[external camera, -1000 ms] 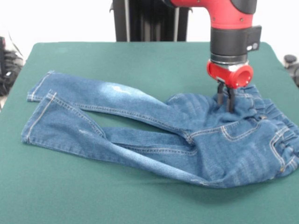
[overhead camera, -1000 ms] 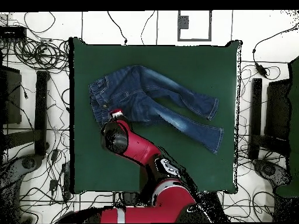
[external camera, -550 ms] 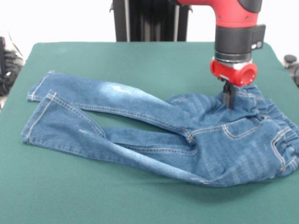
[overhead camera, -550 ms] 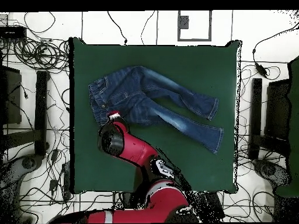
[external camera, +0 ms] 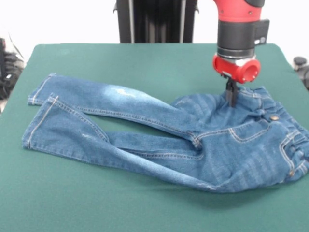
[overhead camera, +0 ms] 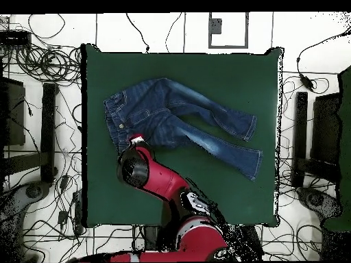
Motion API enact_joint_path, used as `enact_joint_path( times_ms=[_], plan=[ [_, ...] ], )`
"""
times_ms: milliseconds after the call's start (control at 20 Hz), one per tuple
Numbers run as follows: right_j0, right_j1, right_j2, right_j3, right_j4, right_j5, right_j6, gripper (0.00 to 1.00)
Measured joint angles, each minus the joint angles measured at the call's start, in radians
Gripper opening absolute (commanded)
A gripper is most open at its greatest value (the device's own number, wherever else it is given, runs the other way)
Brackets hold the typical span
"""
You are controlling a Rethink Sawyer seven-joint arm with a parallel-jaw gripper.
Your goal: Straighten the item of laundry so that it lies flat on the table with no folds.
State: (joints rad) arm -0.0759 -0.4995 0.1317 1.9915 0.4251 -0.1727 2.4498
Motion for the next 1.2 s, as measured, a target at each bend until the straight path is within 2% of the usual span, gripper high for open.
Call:
enact_joint_path(
  times_ms=[700, 1200],
  plan=[
    [-0.106, 0.014, 0.106, 0.074, -0.013, -0.037, 0.000, 0.00],
    [-0.106, 0.031, 0.138, 0.091, -0.012, -0.100, 0.036, 0.00]
  ],
)
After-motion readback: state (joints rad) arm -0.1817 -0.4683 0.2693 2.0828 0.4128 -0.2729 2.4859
